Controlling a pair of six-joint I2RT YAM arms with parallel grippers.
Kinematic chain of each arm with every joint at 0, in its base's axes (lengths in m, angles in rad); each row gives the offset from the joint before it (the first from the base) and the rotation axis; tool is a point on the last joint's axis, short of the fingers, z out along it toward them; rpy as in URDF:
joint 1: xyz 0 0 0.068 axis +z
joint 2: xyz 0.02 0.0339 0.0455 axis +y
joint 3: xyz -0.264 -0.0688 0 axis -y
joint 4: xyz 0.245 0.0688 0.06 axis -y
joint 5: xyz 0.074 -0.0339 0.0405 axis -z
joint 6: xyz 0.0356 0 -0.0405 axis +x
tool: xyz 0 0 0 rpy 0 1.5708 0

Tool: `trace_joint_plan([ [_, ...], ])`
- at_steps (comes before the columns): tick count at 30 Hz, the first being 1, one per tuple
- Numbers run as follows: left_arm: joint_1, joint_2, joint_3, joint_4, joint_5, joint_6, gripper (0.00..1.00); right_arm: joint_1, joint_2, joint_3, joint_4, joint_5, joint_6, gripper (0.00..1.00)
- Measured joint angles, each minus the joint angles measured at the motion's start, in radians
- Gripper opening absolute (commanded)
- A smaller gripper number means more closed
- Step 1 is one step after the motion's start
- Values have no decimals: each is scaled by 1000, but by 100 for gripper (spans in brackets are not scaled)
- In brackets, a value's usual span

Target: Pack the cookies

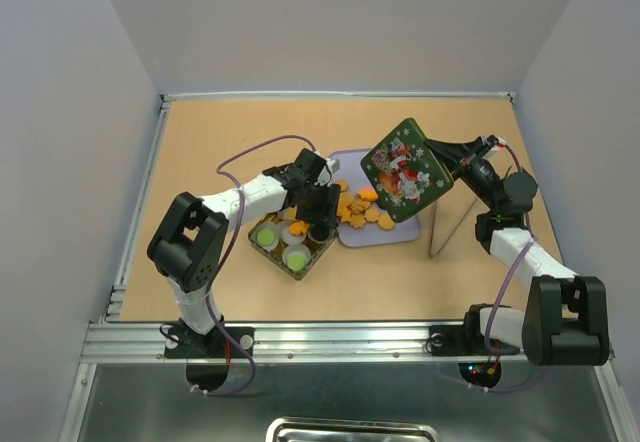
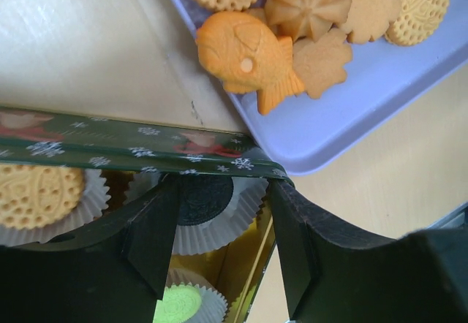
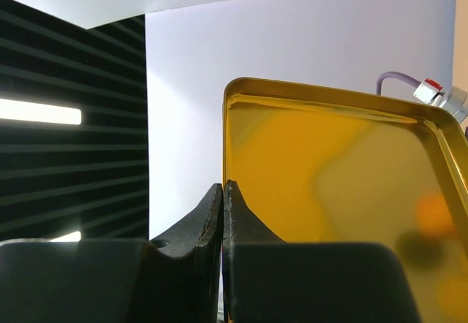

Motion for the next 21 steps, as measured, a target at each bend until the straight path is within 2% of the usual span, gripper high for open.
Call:
trace_joint_plan([
  [6, -2, 105, 95, -3, 23, 31, 61, 0, 32, 2, 3, 1, 0, 0],
  [14, -8, 307, 389, -54, 27, 99, 61, -16, 66, 22, 8, 2, 0, 0],
  [21, -1, 438, 619, -91, 22, 89, 61, -36, 66, 28, 18, 2, 0, 1],
])
